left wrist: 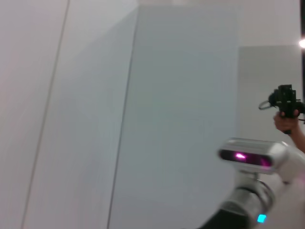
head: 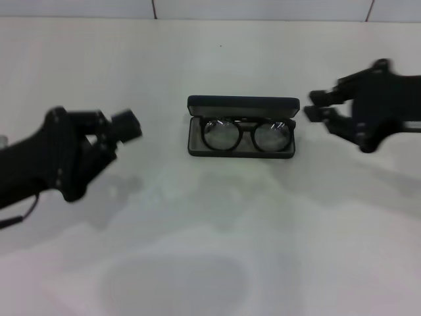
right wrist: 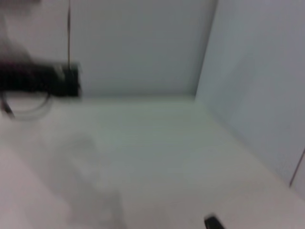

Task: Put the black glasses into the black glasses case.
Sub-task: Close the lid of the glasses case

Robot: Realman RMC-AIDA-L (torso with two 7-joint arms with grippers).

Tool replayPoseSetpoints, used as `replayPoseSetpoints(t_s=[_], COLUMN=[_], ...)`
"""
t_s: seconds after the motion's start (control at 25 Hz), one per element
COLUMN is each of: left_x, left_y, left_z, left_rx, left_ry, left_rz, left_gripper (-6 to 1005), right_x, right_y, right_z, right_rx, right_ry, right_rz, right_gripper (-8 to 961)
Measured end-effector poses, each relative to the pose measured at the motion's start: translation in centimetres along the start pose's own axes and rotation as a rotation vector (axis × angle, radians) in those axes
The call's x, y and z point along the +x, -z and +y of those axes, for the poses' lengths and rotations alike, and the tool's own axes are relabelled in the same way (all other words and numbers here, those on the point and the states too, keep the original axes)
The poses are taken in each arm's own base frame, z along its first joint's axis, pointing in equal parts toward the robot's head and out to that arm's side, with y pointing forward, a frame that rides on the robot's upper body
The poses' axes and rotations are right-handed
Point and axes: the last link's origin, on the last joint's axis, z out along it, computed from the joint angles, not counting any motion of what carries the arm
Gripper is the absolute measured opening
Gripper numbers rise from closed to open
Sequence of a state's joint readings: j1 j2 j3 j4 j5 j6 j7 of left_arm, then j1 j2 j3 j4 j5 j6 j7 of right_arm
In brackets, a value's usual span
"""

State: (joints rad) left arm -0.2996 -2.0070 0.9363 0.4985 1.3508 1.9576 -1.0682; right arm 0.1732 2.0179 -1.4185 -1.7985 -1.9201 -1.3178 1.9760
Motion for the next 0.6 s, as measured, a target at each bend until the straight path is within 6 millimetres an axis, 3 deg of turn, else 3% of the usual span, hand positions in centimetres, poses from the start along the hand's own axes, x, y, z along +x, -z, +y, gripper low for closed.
replayPoseSetpoints(t_s=[0.16,0.24,0.28,0.32,0.6], left_x=[1.0,1.2,1.4,1.4,0.1], left_y=[-1.4,-3.5,-5.4,-5.4,-11.9], left_z=[-2.6,-4.5,-6.2,-6.2,-10.5], left_rx=[0.017,0.019,0.023,0.023,0.078], left_ry=[0.01,0.009,0.01,0.01,-0.078], left_rz=[-0.04,-0.09,-0.146,-0.146,-0.384], left_gripper=[74,74,75,75,164], right_x=[3.5,5.5,8.0,8.0,15.4], right_y=[4.6,7.2,9.6,9.6,14.3], right_z=[0.1,0.1,0.1,0.1,1.3], right_rx=[0.04,0.063,0.082,0.082,0.218], right_ry=[-0.158,-0.233,-0.31,-0.31,-0.489], right_rz=[-0.178,-0.262,-0.333,-0.333,-0.449], right_gripper=[153,153,153,153,153])
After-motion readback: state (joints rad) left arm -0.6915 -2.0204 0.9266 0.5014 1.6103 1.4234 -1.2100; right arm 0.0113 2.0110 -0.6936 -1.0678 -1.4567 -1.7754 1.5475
